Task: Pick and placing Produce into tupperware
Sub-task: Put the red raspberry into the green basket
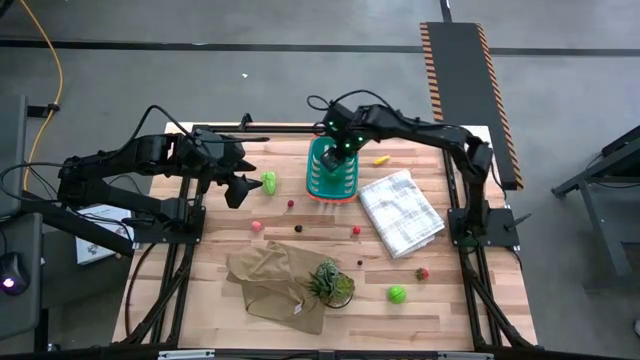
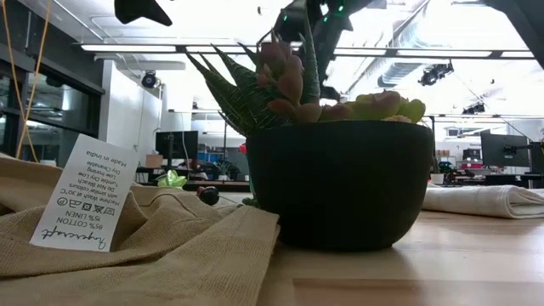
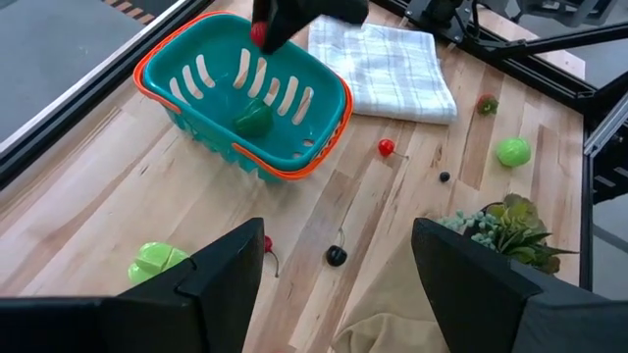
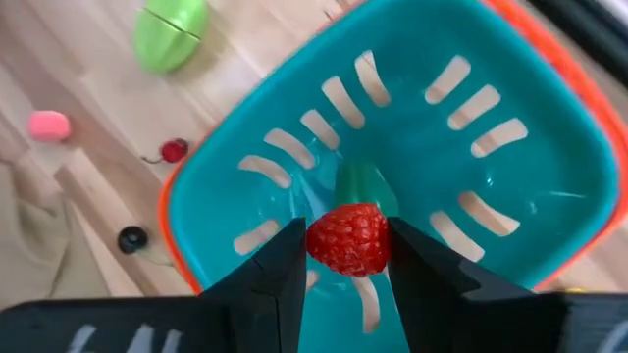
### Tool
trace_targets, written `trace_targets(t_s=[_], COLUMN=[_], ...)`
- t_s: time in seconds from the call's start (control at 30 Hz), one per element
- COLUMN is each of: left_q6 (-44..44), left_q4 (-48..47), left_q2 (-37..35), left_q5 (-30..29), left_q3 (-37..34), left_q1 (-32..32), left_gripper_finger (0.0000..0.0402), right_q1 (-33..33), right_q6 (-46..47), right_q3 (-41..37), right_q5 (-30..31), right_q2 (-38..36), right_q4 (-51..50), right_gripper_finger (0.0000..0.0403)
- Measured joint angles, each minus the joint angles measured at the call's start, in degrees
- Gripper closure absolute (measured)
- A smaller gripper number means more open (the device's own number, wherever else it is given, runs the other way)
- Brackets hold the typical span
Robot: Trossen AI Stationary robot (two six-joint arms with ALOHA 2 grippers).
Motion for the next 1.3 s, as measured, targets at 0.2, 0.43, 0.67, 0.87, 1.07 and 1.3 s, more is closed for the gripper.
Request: trace_targets(t_s=[0.2, 0.43, 0.67, 0.87, 1.07, 1.3], left_q6=[1.31, 1.44, 1.46, 1.45, 1.44, 1.44], left_q4=[0.0, 0.0, 0.0, 0.0, 0.0, 0.0], left_q2=[0.0, 0.0, 0.0, 0.0, 0.0, 0.0], left_q5=[0.0, 0.0, 0.0, 0.0, 0.0, 0.0], left_q3=[0.0, 0.0, 0.0, 0.0, 0.0, 0.0], left_q1=[0.02, 0.02, 0.0, 0.0, 0.0, 0.0], left_gripper_finger=[0.0153, 0.0153, 0.0153, 0.0153, 0.0153, 0.0153], right_q1=[-0.26, -0.3, -0.3, -0.32, -0.31, -0.3], right_q6=[1.55, 2.87, 3.06, 2.86, 1.31, -0.23], right_q3=[0.02, 0.02, 0.0, 0.0, 0.0, 0.0], right_q5=[0.56, 2.59, 2.6, 3.98, 4.49, 4.22], right_q2=[3.28, 6.23, 8.54, 9.19, 9.19, 9.19], right_q4=[0.36, 0.94, 1.27, 1.47, 1.6, 1.56], right_gripper_finger=[0.029, 0.029, 0.029, 0.029, 0.029, 0.029])
